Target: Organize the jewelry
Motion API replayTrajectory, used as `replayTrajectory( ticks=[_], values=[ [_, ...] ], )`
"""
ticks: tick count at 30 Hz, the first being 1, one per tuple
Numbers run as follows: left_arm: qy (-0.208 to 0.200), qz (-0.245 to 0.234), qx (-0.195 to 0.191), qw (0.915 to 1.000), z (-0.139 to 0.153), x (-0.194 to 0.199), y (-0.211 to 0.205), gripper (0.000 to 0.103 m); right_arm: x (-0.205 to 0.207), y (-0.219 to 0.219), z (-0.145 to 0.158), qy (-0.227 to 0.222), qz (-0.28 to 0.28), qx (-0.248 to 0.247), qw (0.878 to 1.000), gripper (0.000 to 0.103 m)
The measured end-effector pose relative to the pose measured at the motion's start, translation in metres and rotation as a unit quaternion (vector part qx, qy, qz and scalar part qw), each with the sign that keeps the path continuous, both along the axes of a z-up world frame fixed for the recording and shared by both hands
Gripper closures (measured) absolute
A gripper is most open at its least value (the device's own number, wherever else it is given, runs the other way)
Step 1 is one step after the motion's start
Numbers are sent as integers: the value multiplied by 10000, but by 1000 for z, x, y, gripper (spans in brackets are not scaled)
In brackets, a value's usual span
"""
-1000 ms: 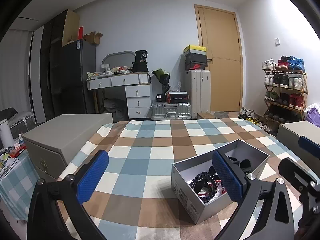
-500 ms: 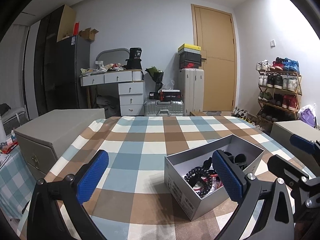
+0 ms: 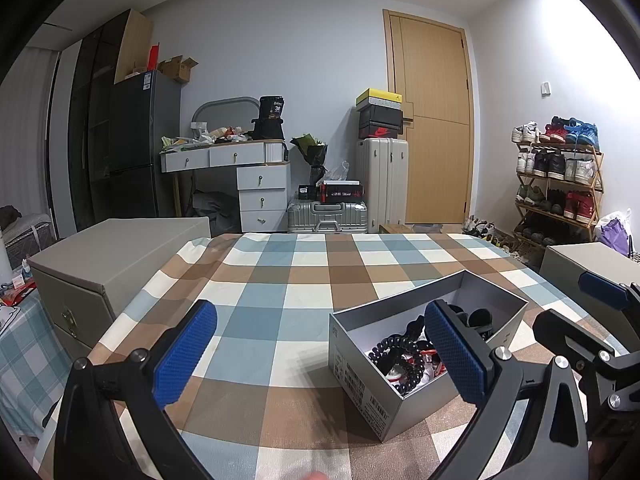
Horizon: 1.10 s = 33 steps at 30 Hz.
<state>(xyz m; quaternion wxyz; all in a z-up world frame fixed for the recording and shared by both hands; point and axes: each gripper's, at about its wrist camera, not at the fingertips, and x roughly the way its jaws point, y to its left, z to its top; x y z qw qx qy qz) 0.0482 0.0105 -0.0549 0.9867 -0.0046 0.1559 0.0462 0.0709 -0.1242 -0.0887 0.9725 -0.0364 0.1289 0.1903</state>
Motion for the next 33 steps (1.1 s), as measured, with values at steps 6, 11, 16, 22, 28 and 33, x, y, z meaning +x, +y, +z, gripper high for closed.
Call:
replayTrajectory(
  ticks=[6, 11, 16, 22, 28, 33],
  values=[
    [0, 0, -1, 10000, 0, 0, 0, 2, 0, 0, 0, 6, -1, 2, 10000, 0],
    [0, 0, -2, 10000, 0, 0, 0, 2, 0, 0, 1, 6, -1, 3, 10000, 0],
    [1, 1, -3, 10000, 1, -1, 0, 2, 0, 0, 1, 8, -2, 3, 10000, 0],
    [-2, 0, -4, 10000, 1, -1, 0, 1, 0, 0, 1, 7, -3, 7, 10000, 0],
    [-1, 0, -4, 10000, 0, -1, 0, 1, 0, 0, 1, 13, -2, 7, 10000, 0],
    [-19, -47, -14, 10000, 0, 0, 0, 1, 0, -1, 0, 3, -13, 5, 10000, 0]
  ],
)
